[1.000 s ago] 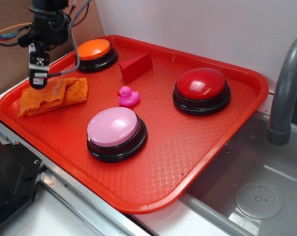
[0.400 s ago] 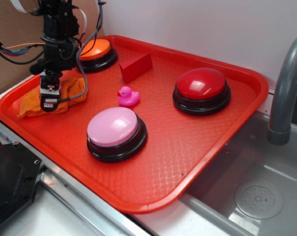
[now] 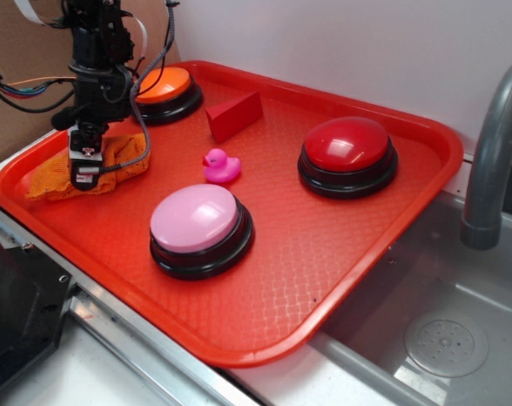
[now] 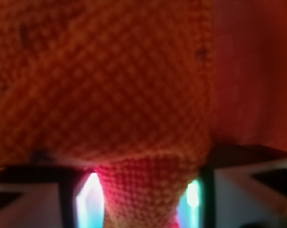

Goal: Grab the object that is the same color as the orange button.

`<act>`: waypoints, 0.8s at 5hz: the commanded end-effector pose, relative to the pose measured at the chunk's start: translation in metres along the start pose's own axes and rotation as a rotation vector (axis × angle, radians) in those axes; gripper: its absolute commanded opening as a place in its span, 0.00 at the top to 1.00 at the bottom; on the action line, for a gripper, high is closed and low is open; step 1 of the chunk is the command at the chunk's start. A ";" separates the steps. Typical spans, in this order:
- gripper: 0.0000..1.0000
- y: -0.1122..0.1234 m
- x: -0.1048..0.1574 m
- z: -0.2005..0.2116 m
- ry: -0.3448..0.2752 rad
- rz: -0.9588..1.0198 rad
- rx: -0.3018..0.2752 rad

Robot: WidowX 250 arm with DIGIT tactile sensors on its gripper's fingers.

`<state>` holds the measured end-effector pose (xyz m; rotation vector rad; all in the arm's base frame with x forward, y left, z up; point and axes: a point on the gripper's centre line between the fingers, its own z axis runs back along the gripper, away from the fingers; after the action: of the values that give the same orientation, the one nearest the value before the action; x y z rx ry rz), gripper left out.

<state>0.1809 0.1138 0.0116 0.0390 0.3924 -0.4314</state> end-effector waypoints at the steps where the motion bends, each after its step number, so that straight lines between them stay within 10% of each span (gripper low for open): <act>1: 1.00 -0.003 -0.007 0.085 -0.172 0.173 0.050; 3: 1.00 -0.039 -0.023 0.190 -0.407 0.231 0.066; 4: 1.00 -0.069 -0.029 0.229 -0.415 0.231 0.066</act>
<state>0.2144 0.0392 0.2196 0.0286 0.0235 -0.2064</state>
